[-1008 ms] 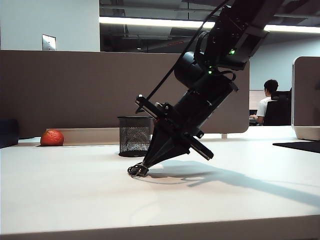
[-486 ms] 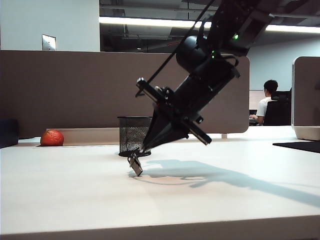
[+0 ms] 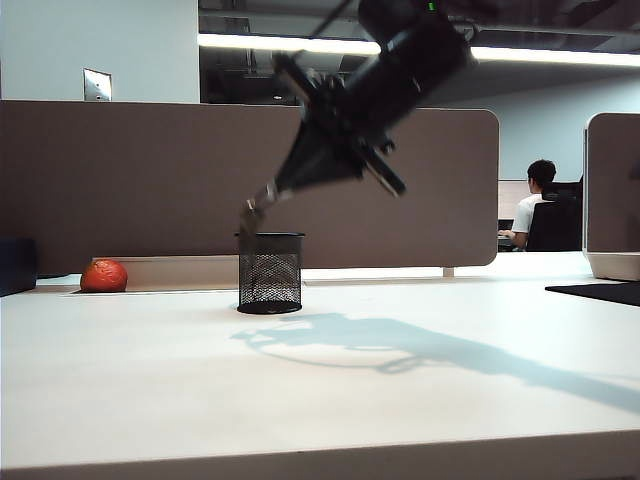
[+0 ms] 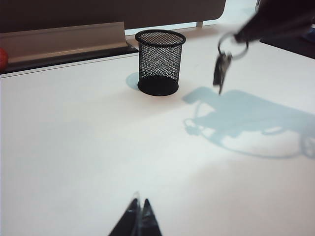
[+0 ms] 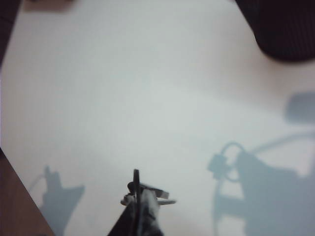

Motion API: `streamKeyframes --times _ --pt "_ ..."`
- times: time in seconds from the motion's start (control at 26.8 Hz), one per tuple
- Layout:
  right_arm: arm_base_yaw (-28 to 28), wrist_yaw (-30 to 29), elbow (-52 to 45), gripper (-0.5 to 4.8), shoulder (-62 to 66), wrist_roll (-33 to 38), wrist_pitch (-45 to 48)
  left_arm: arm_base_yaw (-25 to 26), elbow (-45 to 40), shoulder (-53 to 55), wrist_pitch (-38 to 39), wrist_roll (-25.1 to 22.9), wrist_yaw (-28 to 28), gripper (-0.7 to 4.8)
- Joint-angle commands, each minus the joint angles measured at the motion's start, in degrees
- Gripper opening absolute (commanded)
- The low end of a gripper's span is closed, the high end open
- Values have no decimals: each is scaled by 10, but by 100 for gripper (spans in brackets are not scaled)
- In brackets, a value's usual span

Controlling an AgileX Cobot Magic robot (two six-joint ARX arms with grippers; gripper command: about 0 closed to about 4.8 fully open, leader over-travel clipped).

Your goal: Pick up a bunch of keys from the table, then put them into the black basket.

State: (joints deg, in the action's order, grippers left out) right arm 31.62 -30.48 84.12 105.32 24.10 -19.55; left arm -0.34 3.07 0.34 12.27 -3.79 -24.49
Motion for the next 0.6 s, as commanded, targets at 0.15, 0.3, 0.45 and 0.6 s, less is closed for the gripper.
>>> streamKeyframes --times 0.15,0.3,0.45,0.6 --pt "1 6 89 -9 -5 -19 -3 0 3 0 -3 2 2 -6" --pt "1 11 131 -9 -5 -21 2 0 3 0 -3 2 2 -6" --pt "2 45 160 -9 -5 -50 7 0 3 0 -3 2 2 -6" --pt "1 78 165 -9 -5 -70 29 0 3 0 -4 2 3 -6"
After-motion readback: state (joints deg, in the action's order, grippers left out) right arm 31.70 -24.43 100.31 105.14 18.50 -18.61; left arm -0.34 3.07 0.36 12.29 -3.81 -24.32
